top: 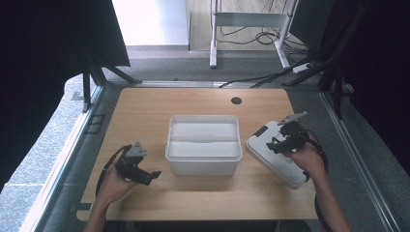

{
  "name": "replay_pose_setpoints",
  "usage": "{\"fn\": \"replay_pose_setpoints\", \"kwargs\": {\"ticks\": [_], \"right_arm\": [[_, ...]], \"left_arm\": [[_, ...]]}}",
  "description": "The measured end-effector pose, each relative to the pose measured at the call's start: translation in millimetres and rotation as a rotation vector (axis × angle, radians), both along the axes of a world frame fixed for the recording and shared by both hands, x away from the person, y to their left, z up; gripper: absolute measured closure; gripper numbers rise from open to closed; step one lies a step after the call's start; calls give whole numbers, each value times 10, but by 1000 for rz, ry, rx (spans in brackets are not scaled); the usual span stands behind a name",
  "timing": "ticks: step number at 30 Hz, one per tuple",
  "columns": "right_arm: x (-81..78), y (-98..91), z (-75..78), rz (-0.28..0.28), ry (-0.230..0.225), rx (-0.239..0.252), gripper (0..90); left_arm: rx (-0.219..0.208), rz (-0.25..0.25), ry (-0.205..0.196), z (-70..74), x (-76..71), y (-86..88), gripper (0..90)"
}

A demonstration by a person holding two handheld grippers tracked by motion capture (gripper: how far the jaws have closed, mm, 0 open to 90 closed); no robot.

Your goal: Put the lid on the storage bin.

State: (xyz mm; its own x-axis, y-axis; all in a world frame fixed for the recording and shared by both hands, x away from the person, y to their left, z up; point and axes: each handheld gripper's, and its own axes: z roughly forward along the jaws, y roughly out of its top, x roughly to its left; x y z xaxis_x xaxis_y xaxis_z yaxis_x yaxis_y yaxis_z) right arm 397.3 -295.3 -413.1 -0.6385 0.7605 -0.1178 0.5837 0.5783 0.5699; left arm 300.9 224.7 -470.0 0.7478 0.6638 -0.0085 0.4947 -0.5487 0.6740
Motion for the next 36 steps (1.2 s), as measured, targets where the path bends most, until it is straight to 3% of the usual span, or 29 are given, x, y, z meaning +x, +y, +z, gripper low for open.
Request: {"fn": "replay_pose_setpoints", "kwargs": {"ticks": [9,12,16,19,25,30,36], "right_arm": [[178,-164,-256,-42,94,-106,492],[201,-193,-302,-25,123,-133,636],[213,-215,-297,16,151,-137,815],[226,-219,-270,27,144,-174,838],[242,-264,-186,67,167,-147,840],[199,-296,4,137,167,-116,840],[112,-327,319,231,145,-115,840]], "left_arm": [[-23,31,20,-331,-172,-48,0],[-8,34,25,-394,-200,-71,0],[-30,38,40,-461,-208,-69,0],[-21,41,45,-510,-210,-70,0],[-8,40,29,-525,-229,-90,0],[-8,40,29,-525,-229,-91,0],[-7,39,29,-525,-229,-90,0]]}}
